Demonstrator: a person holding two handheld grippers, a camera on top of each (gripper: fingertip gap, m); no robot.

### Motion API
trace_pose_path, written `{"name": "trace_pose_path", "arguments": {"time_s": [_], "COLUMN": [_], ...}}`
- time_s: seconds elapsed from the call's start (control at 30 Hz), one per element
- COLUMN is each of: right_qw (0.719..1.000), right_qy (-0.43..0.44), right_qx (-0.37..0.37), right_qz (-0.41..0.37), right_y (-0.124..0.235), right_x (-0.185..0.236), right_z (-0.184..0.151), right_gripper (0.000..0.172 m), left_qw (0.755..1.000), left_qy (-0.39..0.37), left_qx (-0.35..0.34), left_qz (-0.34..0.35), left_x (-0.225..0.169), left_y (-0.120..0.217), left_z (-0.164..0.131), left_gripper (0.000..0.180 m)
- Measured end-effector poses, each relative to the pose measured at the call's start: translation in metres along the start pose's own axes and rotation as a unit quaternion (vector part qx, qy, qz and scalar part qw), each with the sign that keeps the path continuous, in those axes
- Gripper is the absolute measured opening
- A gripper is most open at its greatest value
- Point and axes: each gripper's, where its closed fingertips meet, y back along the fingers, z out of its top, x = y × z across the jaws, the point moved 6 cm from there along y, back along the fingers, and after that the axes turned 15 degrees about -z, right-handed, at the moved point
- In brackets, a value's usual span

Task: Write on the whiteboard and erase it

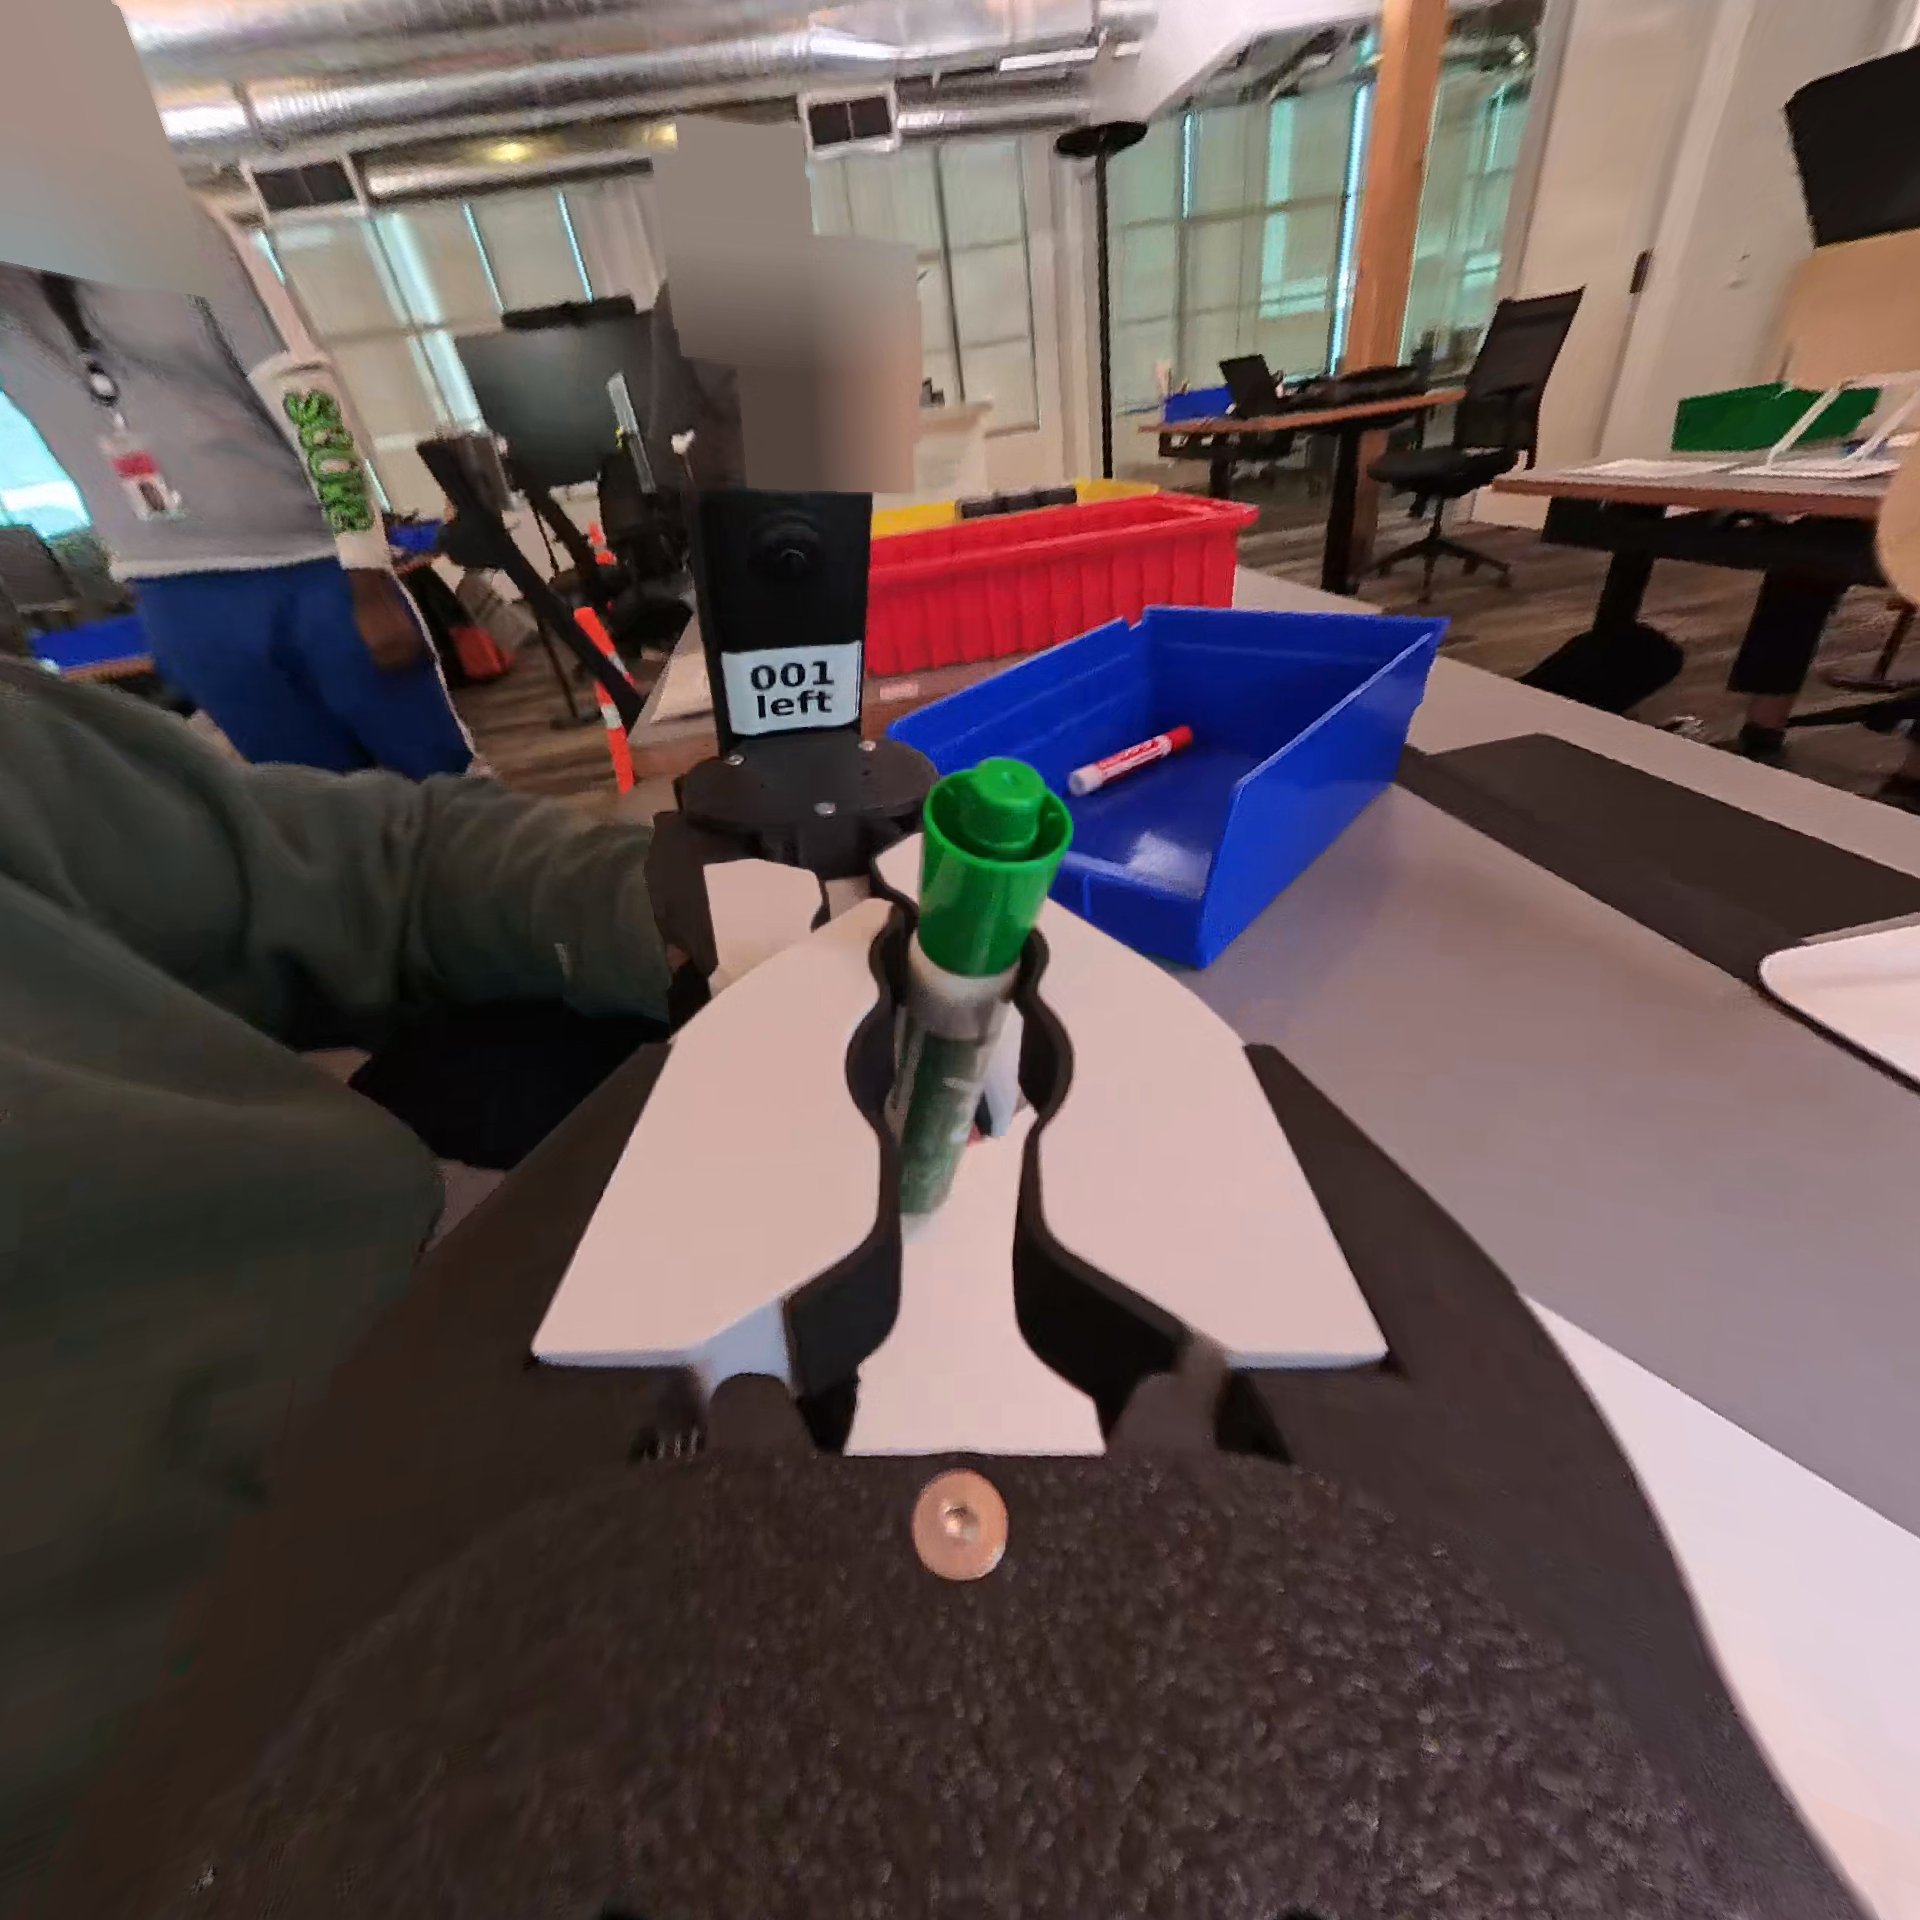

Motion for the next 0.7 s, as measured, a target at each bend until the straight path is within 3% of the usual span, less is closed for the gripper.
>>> {"name": "trace_pose_path", "arguments": {"time_s": [0.1,0.17,0.27,0.4,0.53,0.63,0.7], "right_qw": [0.998,0.989,0.948,0.905,0.875,0.863,0.870], "right_qy": [0.050,0.121,0.257,0.354,0.409,0.431,0.427], "right_qx": [0.027,0.051,0.114,0.174,0.196,0.197,0.176], "right_qz": [-0.010,-0.067,-0.146,-0.160,-0.168,-0.175,-0.174], "right_y": [0.001,0.005,0.005,-0.012,-0.020,-0.020,-0.019], "right_x": [0.000,-0.007,-0.012,0.006,0.016,0.018,0.021], "right_z": [-0.003,-0.004,-0.016,-0.041,-0.051,-0.054,-0.048], "right_gripper": [0.018,0.018,0.018,0.019,0.019,0.019,0.019], "left_qw": [1.000,1.000,0.999,0.996,0.983,0.979,0.978], "left_qy": [-0.013,-0.004,-0.012,-0.074,-0.110,-0.127,-0.142], "left_qx": [0.021,0.001,-0.036,0.030,0.118,0.139,0.126], "left_qz": [0.007,0.009,0.027,0.047,0.082,0.084,0.081], "left_x": [0.001,0.004,0.003,-0.011,-0.012,-0.014,-0.016], "left_y": [0.005,0.020,0.039,0.019,0.005,0.005,0.008], "left_z": [-0.002,0.008,0.023,0.018,0.001,-0.001,0.005], "left_gripper": [0.021,0.035,0.037,0.037,0.021,0.021,0.020]}}
